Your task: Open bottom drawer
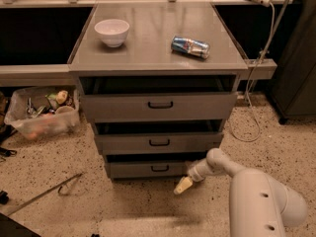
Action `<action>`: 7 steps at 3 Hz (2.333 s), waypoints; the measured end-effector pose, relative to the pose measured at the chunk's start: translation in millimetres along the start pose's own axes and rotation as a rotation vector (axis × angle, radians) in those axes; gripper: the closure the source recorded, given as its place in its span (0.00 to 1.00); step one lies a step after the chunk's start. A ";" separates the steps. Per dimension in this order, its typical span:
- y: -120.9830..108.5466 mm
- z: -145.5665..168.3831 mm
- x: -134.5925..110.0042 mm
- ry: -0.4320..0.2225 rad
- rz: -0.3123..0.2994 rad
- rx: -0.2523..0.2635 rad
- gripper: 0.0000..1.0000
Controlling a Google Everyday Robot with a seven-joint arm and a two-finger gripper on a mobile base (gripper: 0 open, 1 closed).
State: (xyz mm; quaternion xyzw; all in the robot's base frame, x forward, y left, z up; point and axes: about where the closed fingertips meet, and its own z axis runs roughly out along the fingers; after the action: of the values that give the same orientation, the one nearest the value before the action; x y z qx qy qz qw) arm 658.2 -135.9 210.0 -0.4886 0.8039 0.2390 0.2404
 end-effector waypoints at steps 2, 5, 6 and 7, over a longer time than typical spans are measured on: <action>57.5 -24.5 15.8 0.030 0.033 -0.141 0.00; 0.1 0.7 -34.4 -0.143 -0.102 0.068 0.00; -14.0 22.9 -36.8 -0.128 -0.097 0.049 0.00; -19.2 39.0 -33.5 -0.097 -0.084 0.014 0.00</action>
Offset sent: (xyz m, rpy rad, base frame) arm -0.0446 -0.0056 0.0161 0.0257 0.0924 0.0439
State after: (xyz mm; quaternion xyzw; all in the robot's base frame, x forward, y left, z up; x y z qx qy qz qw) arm 695.1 -97.1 197.8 -0.5082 0.7717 0.2463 0.2925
